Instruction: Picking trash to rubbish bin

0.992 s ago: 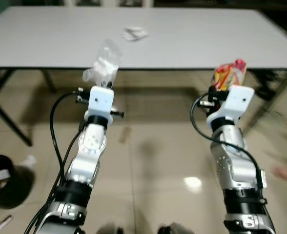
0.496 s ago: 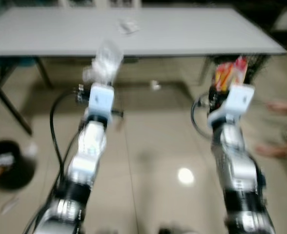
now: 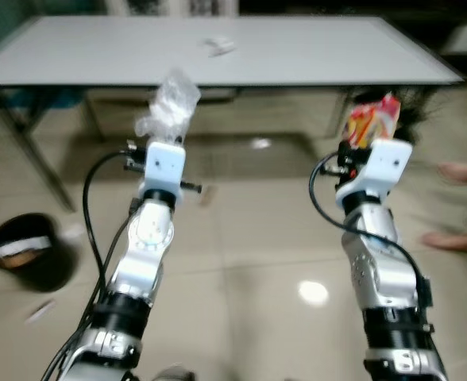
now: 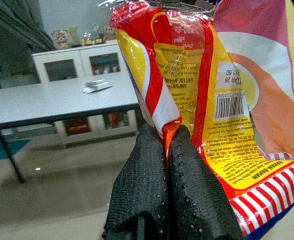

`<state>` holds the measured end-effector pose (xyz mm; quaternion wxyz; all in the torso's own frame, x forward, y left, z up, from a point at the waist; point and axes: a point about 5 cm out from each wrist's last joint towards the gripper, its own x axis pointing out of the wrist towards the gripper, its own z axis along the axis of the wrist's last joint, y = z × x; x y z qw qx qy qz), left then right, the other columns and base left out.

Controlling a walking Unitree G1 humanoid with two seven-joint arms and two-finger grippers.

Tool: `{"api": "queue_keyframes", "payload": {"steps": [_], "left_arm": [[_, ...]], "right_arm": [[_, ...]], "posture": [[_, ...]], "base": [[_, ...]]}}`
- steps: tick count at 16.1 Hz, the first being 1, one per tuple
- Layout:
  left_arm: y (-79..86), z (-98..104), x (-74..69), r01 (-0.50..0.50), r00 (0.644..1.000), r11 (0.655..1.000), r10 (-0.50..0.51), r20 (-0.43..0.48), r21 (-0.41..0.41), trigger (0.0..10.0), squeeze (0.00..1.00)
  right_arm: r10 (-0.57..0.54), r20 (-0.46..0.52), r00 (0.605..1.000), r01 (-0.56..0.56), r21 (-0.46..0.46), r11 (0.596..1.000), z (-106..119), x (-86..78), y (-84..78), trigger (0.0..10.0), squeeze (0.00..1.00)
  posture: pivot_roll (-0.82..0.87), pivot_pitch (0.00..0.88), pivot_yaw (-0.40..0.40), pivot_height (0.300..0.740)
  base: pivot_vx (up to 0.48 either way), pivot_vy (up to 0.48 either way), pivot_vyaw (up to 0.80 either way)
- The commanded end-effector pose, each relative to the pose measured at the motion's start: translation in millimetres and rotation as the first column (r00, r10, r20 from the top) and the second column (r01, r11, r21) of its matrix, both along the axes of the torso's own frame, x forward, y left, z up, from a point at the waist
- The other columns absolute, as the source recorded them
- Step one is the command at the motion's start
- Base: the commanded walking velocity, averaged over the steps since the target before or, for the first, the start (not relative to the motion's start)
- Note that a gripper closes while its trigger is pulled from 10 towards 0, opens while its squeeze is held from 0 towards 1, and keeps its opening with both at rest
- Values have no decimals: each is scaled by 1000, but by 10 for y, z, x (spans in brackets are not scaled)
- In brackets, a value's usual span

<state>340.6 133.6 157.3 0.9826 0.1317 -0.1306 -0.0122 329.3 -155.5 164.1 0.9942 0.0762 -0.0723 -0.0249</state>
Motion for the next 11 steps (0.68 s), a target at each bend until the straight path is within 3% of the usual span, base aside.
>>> {"api": "queue_keyframes", "payload": {"steps": [1,11], "left_arm": [[13,35,22,-1,1000,1000,1,3,6,10000,0],[-1,44,31,0,1000,1000,0,2,6,10000,0]], "right_arm": [[12,7,1000,-12,9,1000,27,7,29,10000,0],[16,5,1000,-16,8,1000,36,19,30,10000,0]], "posture": [[-52,93,-29,740],[-58,90,-34,740]], "base": [[0,480,0],[0,480,0]]}}
